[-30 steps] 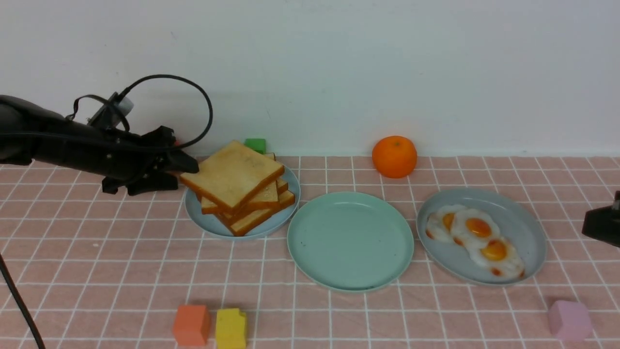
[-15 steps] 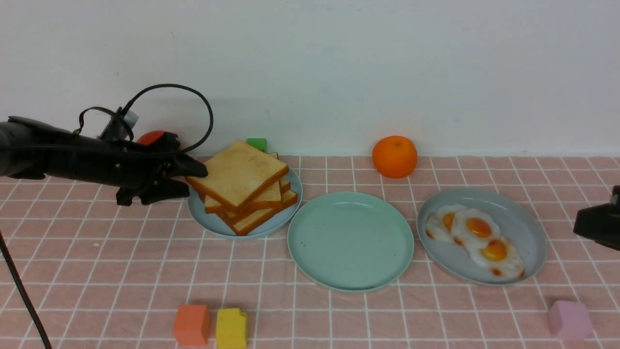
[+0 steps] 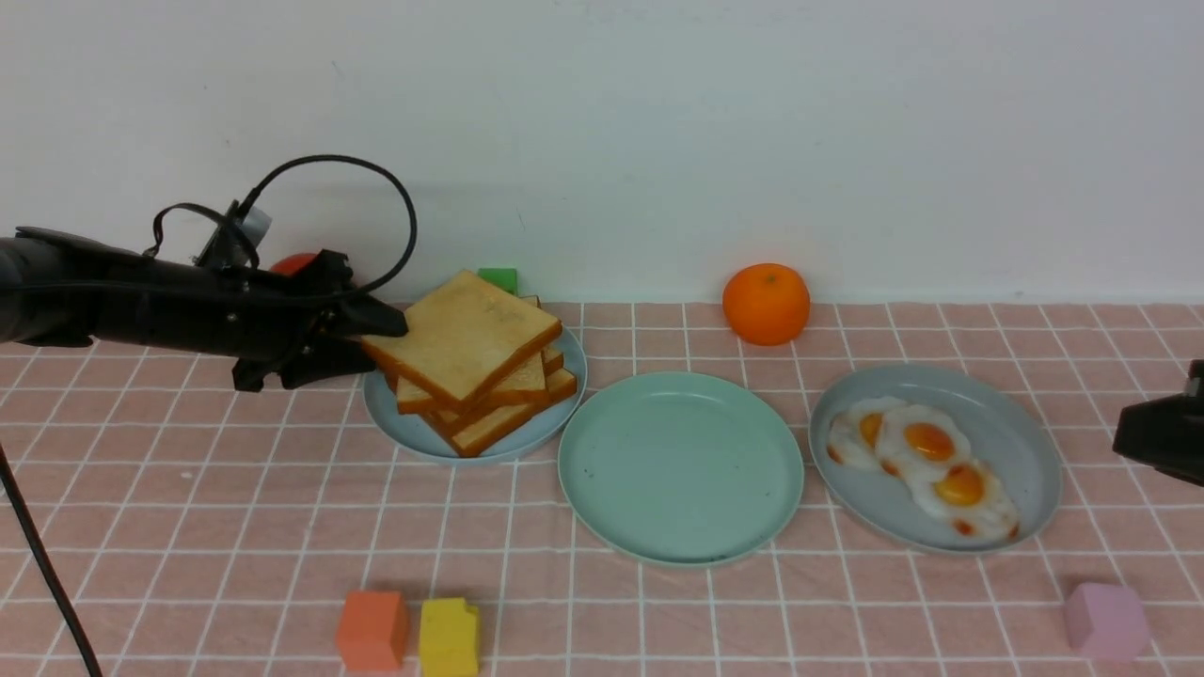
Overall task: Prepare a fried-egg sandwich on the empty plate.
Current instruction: Use the left arm to grab a slice of bread
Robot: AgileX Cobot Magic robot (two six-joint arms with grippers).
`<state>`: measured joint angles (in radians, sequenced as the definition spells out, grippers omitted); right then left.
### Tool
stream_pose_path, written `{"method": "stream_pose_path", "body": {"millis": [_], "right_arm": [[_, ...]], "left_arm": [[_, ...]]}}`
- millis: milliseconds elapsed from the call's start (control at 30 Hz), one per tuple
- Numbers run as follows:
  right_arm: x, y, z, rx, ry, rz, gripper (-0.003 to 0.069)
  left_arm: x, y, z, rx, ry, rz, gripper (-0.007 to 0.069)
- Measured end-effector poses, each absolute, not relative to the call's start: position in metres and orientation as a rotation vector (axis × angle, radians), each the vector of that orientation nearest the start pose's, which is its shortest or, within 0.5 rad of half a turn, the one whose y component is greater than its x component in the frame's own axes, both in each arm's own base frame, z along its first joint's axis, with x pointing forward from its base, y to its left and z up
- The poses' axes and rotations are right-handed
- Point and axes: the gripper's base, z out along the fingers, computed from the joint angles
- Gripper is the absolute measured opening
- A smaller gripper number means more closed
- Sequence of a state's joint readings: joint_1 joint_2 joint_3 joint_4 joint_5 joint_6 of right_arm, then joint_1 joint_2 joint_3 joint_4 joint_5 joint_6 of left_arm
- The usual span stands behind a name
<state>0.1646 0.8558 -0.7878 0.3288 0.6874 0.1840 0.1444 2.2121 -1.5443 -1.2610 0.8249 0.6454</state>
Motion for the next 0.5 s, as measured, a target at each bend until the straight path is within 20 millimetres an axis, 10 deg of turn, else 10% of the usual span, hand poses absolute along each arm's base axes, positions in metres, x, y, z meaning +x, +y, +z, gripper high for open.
{"method": "stream_pose_path", "body": {"millis": [300,500], "right_arm": [[0.16,0.046,0.335,0.196,2.246,0.56,0.0239],[0.158,0.045,0.334,0.148,2.288,0.532,0.0239]], "left_arm": [[0.466,0.003,0.156,-0.364,2.38,-1.095,0.0088],[0.46,0.009,0.189,-0.304,2.339,-1.072,0.0086]]}}
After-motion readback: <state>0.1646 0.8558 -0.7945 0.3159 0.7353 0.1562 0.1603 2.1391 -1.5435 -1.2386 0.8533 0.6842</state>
